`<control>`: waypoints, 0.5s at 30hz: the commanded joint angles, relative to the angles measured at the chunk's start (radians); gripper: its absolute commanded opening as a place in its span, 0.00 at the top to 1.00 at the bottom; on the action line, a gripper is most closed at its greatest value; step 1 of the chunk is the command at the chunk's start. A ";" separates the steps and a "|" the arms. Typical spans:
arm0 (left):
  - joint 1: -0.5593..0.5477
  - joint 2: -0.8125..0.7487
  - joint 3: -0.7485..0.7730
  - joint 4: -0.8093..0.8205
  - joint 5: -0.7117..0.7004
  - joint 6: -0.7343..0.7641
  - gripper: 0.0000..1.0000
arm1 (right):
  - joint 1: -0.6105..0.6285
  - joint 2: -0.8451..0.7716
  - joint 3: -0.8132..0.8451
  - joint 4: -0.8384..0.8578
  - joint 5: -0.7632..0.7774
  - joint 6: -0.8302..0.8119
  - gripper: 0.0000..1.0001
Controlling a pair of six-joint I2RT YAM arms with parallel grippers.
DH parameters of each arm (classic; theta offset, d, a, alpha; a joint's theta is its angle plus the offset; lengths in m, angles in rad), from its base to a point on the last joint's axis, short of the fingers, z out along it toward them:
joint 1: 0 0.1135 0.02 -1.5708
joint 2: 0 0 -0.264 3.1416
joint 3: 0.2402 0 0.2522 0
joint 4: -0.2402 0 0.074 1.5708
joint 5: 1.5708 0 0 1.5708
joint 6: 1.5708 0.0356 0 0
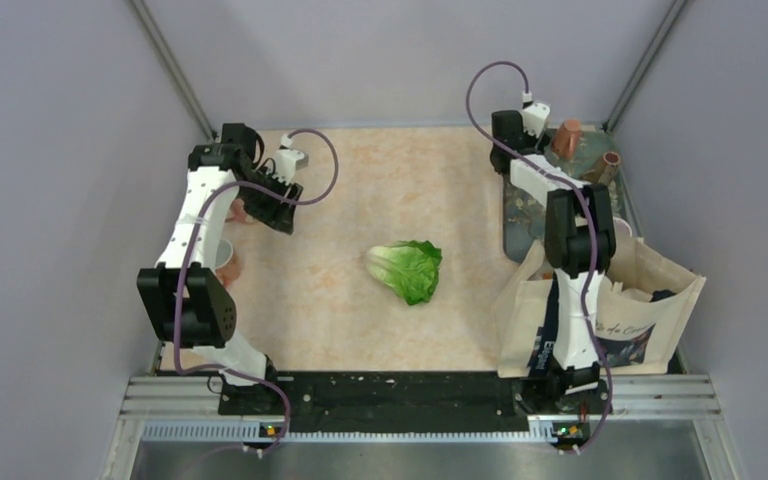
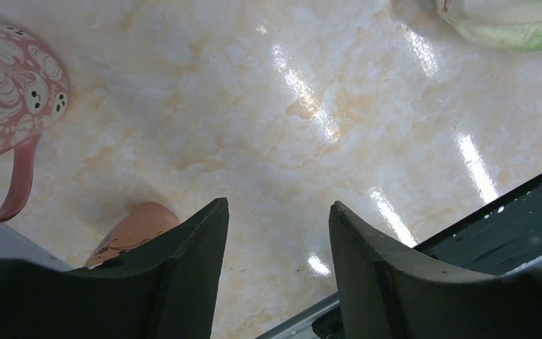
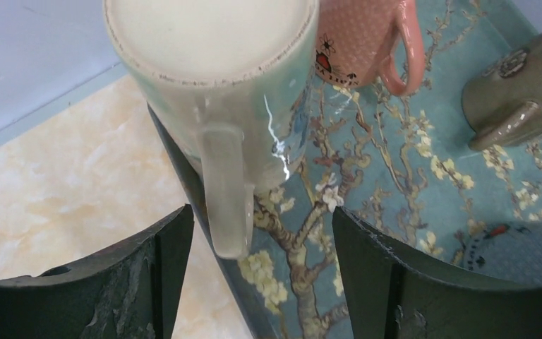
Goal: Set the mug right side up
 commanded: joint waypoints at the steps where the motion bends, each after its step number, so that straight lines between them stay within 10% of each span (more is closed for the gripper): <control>1: 0.005 -0.017 0.043 -0.011 0.041 -0.015 0.40 | -0.015 0.075 0.119 -0.003 0.019 0.013 0.29; 7: 0.004 -0.009 0.058 -0.018 0.039 -0.016 0.41 | -0.030 0.155 0.222 -0.067 0.006 -0.008 0.37; 15: -0.025 0.000 0.074 -0.025 0.040 -0.020 0.41 | -0.051 0.128 0.187 -0.073 -0.037 -0.031 0.98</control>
